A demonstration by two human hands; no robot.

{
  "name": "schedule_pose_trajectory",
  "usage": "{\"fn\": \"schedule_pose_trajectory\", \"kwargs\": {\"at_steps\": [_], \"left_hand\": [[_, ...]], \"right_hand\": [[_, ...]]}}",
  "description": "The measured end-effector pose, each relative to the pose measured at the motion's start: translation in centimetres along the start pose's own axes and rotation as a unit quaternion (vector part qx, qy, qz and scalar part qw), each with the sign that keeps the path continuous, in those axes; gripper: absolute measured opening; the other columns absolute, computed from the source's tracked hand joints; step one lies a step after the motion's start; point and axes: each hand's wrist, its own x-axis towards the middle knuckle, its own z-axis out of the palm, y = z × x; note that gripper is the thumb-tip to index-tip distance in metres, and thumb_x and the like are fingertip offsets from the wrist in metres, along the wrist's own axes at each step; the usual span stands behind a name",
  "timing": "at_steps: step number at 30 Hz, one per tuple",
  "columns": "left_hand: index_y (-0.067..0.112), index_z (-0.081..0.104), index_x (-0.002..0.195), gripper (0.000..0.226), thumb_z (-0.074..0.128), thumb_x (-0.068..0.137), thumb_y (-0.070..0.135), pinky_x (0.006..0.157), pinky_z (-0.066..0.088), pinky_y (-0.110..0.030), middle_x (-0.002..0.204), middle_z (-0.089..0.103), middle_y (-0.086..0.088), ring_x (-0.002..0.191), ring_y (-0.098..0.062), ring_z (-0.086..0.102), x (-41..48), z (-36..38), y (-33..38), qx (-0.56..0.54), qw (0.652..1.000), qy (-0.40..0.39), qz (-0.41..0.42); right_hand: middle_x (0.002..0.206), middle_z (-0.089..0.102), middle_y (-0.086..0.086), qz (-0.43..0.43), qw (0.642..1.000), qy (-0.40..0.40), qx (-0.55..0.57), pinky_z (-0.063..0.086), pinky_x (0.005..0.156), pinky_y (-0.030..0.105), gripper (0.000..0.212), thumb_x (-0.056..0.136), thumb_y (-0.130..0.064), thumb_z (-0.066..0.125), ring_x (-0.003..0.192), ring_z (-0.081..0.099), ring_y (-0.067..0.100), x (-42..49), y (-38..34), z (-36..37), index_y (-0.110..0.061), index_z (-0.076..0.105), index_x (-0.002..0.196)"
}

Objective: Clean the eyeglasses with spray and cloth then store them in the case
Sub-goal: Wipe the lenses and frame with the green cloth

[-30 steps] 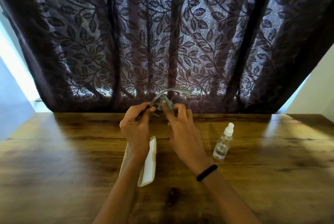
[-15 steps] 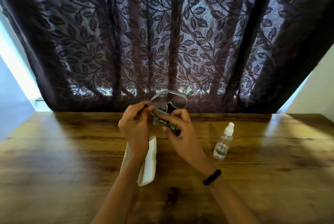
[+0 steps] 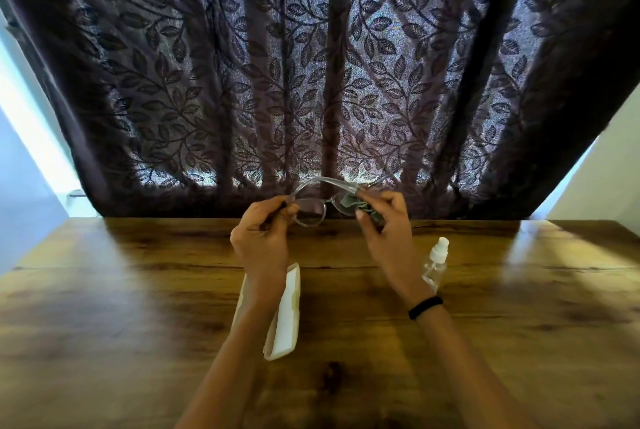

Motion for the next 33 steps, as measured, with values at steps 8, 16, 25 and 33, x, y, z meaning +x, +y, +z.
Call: {"fn": "schedule_pose_trajectory", "kwargs": {"at_steps": [8,16,25,33], "left_hand": [[0.012,0.067,0.093,0.026,0.064,0.077,-0.009,0.068,0.053,-0.016,0.082,0.069,-0.005,0.076,-0.011,0.067,-0.2,0.2,0.2,-0.074,0.995,0.014,-0.061],[0.020,0.068,0.087,0.027,0.065,0.077,-0.005,0.069,0.054,-0.018,0.081,0.068,-0.004,0.076,-0.014,0.067,0.1,-0.2,0.4,-0.067,0.997,0.017,-0.043],[0.020,0.068,0.086,0.029,0.064,0.078,-0.007,0.070,0.055,-0.021,0.081,0.069,0.001,0.075,-0.012,0.067,0.3,-0.1,0.4,-0.071,0.997,0.010,-0.039],[0.010,0.066,0.095,0.024,0.063,0.078,-0.008,0.068,0.055,-0.020,0.080,0.067,-0.004,0.071,-0.008,0.066,0.4,-0.3,0.2,-0.073,0.996,0.027,-0.031]], "right_hand": [[0.110,0.039,0.003,-0.090,0.994,-0.031,-0.053,0.047,0.084,0.020,0.040,0.090,-0.004,0.051,0.103,0.044,0.018,-0.7,0.2,0.9,-0.022,0.053,0.127],[0.115,0.046,0.013,-0.112,0.969,-0.003,-0.219,0.033,0.061,0.006,0.046,0.086,0.003,0.053,0.098,0.034,0.011,-0.1,1.0,-0.6,-0.023,0.056,0.124],[0.112,0.043,0.015,-0.140,0.980,-0.069,-0.124,0.037,0.071,0.011,0.053,0.088,0.001,0.052,0.101,0.040,0.020,0.4,1.3,-0.4,-0.033,0.044,0.127],[0.111,0.050,0.018,-0.160,0.961,-0.030,-0.223,0.036,0.061,0.012,0.056,0.082,0.007,0.055,0.095,0.040,0.017,-0.9,1.7,-0.7,-0.026,0.052,0.126]]}}
